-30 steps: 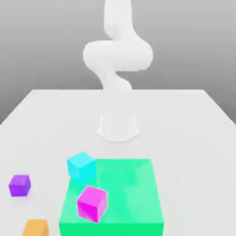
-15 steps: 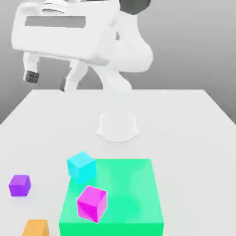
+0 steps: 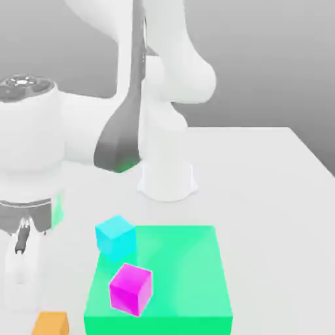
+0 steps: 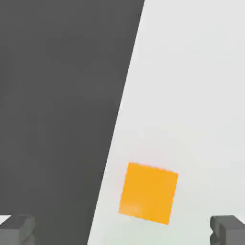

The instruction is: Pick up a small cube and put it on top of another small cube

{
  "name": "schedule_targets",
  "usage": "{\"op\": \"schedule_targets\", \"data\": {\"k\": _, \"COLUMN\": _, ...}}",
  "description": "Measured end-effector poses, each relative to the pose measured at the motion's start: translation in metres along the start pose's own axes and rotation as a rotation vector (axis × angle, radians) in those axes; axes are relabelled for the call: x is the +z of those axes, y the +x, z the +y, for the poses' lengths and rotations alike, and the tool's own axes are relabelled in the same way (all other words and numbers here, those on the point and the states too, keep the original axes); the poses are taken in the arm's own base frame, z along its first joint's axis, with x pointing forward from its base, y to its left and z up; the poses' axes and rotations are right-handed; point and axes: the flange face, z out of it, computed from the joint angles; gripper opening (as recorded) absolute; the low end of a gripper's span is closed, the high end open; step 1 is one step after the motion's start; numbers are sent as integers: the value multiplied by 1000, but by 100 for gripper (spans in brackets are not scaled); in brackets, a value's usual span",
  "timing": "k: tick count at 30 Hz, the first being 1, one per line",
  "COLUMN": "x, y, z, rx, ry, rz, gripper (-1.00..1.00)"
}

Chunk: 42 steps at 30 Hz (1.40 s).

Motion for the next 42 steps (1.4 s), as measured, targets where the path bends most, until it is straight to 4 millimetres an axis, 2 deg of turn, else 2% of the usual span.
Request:
{"op": "schedule_targets", "data": {"k": 5, "x": 74, "y": 6, "z": 3, "rx": 88, "ry": -42, "rz": -24, "gripper": 0}}
{"op": "schedule_targets", "data": {"k": 6, "x": 85, "y": 6, "z": 4, "rx": 89, "ry": -43, "rz": -24, "gripper": -100}}
{"op": "schedule_targets", "data": {"k": 11, "x": 85, "y": 6, "z": 4, "rx": 89, "ry": -40, "rz": -25, "gripper": -100}}
{"op": "schedule_targets", "data": {"k": 12, "x": 91, "y": 6, "z": 5, "rx": 89, "ry": -41, "rz": -25, "gripper": -100}}
{"op": "schedule_targets", "data": {"k": 14, "x": 76, "y": 6, "z": 3, "rx": 91, "ry": -41, "rz": -26, "gripper": -100}}
{"op": "schedule_targets", "data": {"k": 17, "x": 36, "y": 7, "z": 3, "rx": 87, "ry": -42, "rz": -23, "gripper": -100}}
{"op": "schedule_targets", "data": {"k": 19, "x": 17, "y": 6, "z": 11, "rx": 34, "ry": -43, "rz": 1, "gripper": -100}}
{"op": "schedule_targets", "data": {"k": 28, "x": -56, "y": 3, "z": 64, "rx": -246, "ry": -50, "rz": 71, "gripper": -100}}
{"op": "schedule_targets", "data": {"k": 37, "x": -124, "y": 6, "z": 130, "rx": -509, "ry": -41, "rz": 4, "gripper": -100}}
{"op": "schedule_targets", "data": {"k": 39, "x": -132, "y": 7, "z": 144, "rx": -564, "ry": -36, "rz": -26, "gripper": -100}}
{"op": "schedule_targets", "data": {"k": 42, "x": -105, "y": 6, "z": 150, "rx": -587, "ry": -33, "rz": -38, "gripper": -100}}
